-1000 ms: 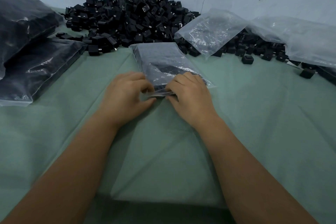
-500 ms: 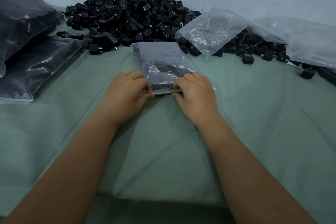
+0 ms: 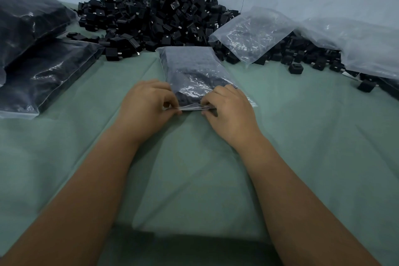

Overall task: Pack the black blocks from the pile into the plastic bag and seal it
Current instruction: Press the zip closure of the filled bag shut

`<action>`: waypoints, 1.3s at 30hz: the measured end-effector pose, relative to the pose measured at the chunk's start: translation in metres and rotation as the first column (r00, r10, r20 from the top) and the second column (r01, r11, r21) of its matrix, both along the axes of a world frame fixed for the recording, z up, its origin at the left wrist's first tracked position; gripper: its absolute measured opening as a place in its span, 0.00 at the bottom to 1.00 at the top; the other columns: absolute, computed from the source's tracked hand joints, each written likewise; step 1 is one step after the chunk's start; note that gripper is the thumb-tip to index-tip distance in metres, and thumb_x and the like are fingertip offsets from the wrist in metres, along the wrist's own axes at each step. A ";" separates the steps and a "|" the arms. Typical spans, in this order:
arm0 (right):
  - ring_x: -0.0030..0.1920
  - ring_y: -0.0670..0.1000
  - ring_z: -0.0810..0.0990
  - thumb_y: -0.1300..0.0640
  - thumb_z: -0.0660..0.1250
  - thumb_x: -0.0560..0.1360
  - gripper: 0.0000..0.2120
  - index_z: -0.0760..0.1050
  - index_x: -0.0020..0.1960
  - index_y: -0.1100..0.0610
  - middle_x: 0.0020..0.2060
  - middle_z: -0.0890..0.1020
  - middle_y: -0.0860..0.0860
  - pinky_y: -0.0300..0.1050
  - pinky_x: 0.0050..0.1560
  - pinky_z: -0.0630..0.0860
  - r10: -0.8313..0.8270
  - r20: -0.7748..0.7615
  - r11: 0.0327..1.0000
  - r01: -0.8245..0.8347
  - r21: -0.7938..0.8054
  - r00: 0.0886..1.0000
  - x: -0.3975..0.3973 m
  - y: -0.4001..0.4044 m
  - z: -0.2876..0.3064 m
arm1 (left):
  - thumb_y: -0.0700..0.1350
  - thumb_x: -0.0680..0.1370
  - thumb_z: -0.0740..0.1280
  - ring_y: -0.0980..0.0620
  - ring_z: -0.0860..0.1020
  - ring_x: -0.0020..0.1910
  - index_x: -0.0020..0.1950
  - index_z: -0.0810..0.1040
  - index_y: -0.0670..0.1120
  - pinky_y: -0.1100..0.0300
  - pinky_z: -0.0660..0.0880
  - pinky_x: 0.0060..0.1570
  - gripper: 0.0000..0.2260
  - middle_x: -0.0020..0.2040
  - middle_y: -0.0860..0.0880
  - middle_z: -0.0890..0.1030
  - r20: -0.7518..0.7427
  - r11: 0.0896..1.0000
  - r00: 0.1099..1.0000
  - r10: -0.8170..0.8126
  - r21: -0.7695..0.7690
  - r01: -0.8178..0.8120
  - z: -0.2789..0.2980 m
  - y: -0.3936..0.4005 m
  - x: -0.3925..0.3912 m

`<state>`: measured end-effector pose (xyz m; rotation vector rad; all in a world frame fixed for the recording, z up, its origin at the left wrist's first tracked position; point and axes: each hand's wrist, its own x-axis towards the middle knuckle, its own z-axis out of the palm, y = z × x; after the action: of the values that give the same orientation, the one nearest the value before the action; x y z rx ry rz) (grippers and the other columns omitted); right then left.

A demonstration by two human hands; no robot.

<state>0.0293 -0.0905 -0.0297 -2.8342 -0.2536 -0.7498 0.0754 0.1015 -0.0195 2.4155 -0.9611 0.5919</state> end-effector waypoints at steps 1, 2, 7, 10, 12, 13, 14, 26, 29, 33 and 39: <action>0.50 0.56 0.74 0.59 0.71 0.72 0.07 0.80 0.49 0.57 0.44 0.79 0.52 0.48 0.52 0.68 -0.011 -0.004 1.000 0.011 -0.004 1.000 0.000 -0.001 -0.001 | 0.42 0.69 0.79 0.45 0.76 0.40 0.38 0.84 0.43 0.57 0.66 0.43 0.05 0.37 0.47 0.80 -0.007 1.000 1.000 0.007 -0.015 -0.007 0.000 0.000 0.000; 0.50 0.55 0.74 0.58 0.71 0.72 0.07 0.80 0.50 0.56 0.45 0.79 0.52 0.47 0.52 0.67 -0.023 -0.003 1.000 0.023 -0.010 1.000 0.000 -0.001 -0.001 | 0.41 0.69 0.78 0.45 0.77 0.40 0.38 0.84 0.42 0.58 0.65 0.43 0.05 0.37 0.47 0.81 -0.010 1.000 1.000 0.012 -0.029 -0.013 0.000 0.000 0.001; 0.49 0.57 0.75 0.61 0.68 0.73 0.03 0.80 0.46 0.58 0.42 0.79 0.54 0.46 0.51 0.66 -0.049 0.002 0.999 0.049 -0.023 0.999 0.002 -0.002 0.000 | 0.39 0.70 0.77 0.42 0.77 0.40 0.40 0.83 0.40 0.52 0.71 0.43 0.04 0.38 0.45 0.79 0.056 1.000 0.998 -0.028 -0.001 0.028 -0.002 -0.003 -0.001; 0.49 0.57 0.75 0.61 0.68 0.73 0.03 0.80 0.45 0.59 0.42 0.79 0.54 0.48 0.51 0.68 -0.039 0.001 0.999 0.039 -0.029 0.999 0.002 -0.001 0.000 | 0.40 0.71 0.76 0.42 0.78 0.42 0.41 0.84 0.42 0.49 0.72 0.46 0.03 0.40 0.45 0.80 0.072 0.998 0.997 -0.036 0.044 0.033 -0.004 -0.007 -0.001; 0.49 0.57 0.74 0.60 0.68 0.74 0.03 0.80 0.45 0.58 0.42 0.79 0.54 0.47 0.51 0.67 -0.035 -0.009 0.999 0.035 -0.029 0.999 0.003 -0.001 0.000 | 0.38 0.70 0.76 0.41 0.78 0.43 0.41 0.84 0.41 0.49 0.71 0.46 0.02 0.40 0.44 0.81 0.077 0.998 0.996 -0.046 0.055 0.042 -0.005 -0.011 -0.002; 0.49 0.56 0.74 0.59 0.69 0.74 0.03 0.80 0.45 0.58 0.42 0.78 0.53 0.46 0.51 0.66 -0.037 -0.015 0.999 0.037 -0.023 0.999 0.003 -0.001 0.000 | 0.38 0.70 0.76 0.40 0.79 0.43 0.40 0.84 0.41 0.49 0.71 0.46 0.02 0.40 0.44 0.81 0.073 0.998 0.996 -0.044 0.050 0.040 -0.005 -0.013 -0.002; 0.49 0.55 0.74 0.58 0.69 0.73 0.03 0.80 0.45 0.57 0.42 0.78 0.52 0.44 0.51 0.65 -0.043 -0.018 0.999 0.042 -0.011 0.999 0.003 -0.002 0.000 | 0.37 0.70 0.76 0.40 0.79 0.43 0.40 0.84 0.41 0.49 0.71 0.46 0.02 0.40 0.44 0.82 0.065 0.998 0.997 -0.040 0.041 0.037 -0.005 -0.013 -0.001; 0.46 0.55 0.73 0.62 0.71 0.72 0.01 0.80 0.43 0.59 0.40 0.78 0.53 0.39 0.44 0.60 -0.035 0.006 0.998 0.034 0.058 0.999 0.001 -0.007 0.000 | 0.42 0.70 0.76 0.42 0.77 0.44 0.41 0.84 0.44 0.51 0.67 0.47 0.04 0.40 0.47 0.81 0.116 0.997 0.992 0.044 0.051 -0.050 -0.007 -0.007 0.001; 0.45 0.54 0.73 0.61 0.72 0.71 0.02 0.79 0.42 0.58 0.39 0.77 0.52 0.39 0.44 0.59 -0.032 0.002 0.997 0.032 0.064 0.999 0.001 -0.006 0.000 | 0.40 0.70 0.76 0.42 0.78 0.43 0.40 0.84 0.43 0.52 0.68 0.47 0.03 0.40 0.47 0.82 0.081 0.998 0.996 0.031 0.049 -0.035 -0.007 -0.010 0.001; 0.47 0.55 0.74 0.59 0.72 0.69 0.04 0.80 0.43 0.55 0.41 0.77 0.51 0.41 0.46 0.59 -0.135 0.037 0.989 0.132 0.066 0.990 0.002 -0.011 -0.002 | 0.41 0.71 0.76 0.44 0.79 0.44 0.40 0.85 0.44 0.56 0.62 0.47 0.02 0.41 0.49 0.83 0.034 0.999 0.998 0.050 0.016 -0.051 -0.006 -0.006 0.005; 0.48 0.54 0.70 0.62 0.70 0.69 0.04 0.79 0.42 0.54 0.42 0.73 0.50 0.45 0.43 0.65 -0.283 0.027 0.950 0.276 0.149 0.959 0.000 -0.021 -0.004 | 0.40 0.72 0.74 0.42 0.79 0.42 0.40 0.83 0.43 0.54 0.65 0.46 0.02 0.40 0.47 0.81 0.100 0.997 0.993 0.069 0.021 -0.071 -0.009 -0.003 0.003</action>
<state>0.0295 -0.1110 -0.0341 -2.7468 0.1939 -0.8530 0.0788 0.0986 -0.0288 2.4697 -0.9314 0.7362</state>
